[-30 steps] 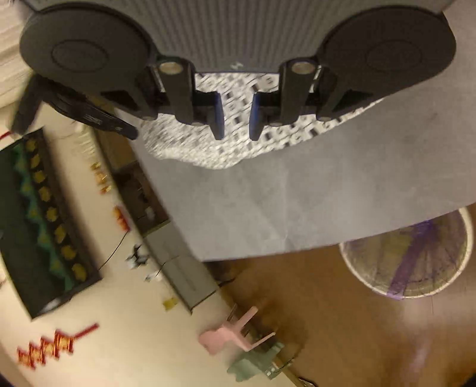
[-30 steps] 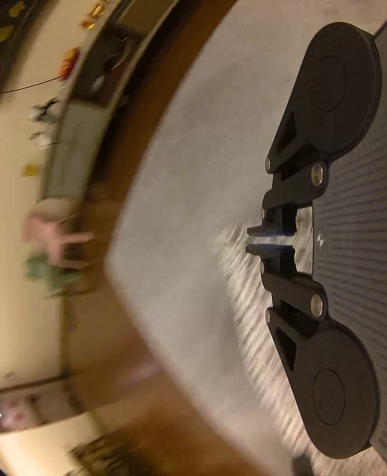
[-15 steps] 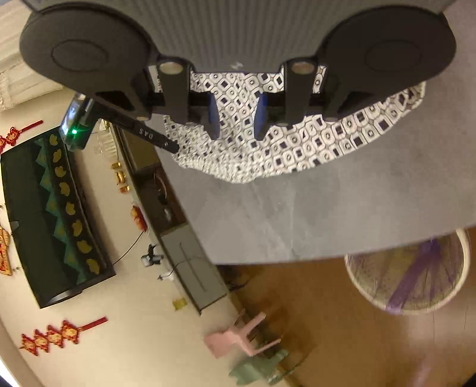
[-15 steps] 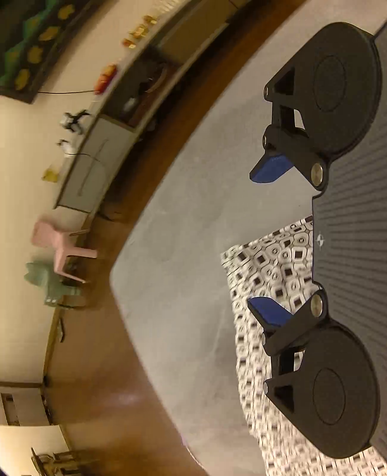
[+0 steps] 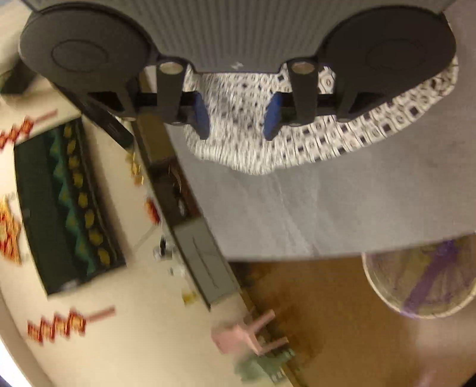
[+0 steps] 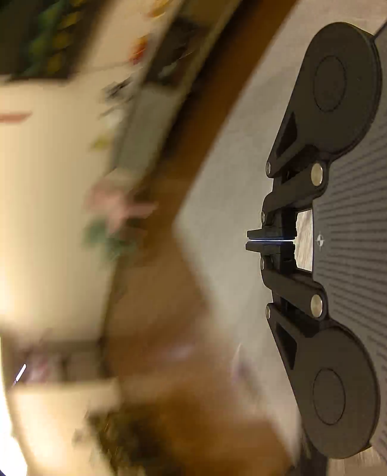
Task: Fold clothes
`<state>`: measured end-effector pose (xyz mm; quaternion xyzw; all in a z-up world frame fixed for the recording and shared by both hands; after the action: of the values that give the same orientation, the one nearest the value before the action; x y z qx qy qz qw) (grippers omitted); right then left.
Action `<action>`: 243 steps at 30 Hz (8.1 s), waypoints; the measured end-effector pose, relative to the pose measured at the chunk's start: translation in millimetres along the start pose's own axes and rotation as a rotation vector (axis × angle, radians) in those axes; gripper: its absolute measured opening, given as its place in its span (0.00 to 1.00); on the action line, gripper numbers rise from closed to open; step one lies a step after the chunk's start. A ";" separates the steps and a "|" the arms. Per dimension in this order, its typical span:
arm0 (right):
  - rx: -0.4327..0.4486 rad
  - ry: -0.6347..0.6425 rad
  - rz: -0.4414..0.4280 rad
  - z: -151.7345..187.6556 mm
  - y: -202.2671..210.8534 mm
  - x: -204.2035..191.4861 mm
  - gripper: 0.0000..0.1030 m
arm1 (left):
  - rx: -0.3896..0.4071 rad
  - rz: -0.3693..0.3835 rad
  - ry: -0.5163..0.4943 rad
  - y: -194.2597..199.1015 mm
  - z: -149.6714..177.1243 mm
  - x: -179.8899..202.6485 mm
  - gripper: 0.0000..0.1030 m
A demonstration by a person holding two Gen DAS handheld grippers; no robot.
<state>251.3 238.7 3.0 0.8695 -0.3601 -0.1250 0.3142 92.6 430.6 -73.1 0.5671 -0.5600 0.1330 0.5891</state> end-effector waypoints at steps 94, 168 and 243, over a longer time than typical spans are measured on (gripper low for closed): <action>-0.240 0.052 0.303 327.2 253.2 21.4 0.68 | 0.007 0.116 -0.065 55.7 45.5 16.4 0.01; -0.392 -0.123 0.191 415.5 356.9 109.2 0.59 | -0.090 -0.554 -0.385 52.6 63.9 -40.3 0.08; -0.352 -0.278 0.315 412.9 341.1 173.9 0.68 | 0.182 -0.685 -0.054 125.9 33.6 -61.7 0.87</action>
<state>4.7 -257.5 -96.8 0.7093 -0.5031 -0.2533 0.4238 -45.0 473.1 -66.8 0.7756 -0.3387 -0.0380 0.5313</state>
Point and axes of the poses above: each gripper's, at about its wrist camera, not at the fingertips, and y roughly against the way its jaws point, x to its right, z to its underside, the point moved 6 cm from there along -y, roughly the way its jaws point, and after that the axes turned 9 degrees about -x, right-handed, at the moved point
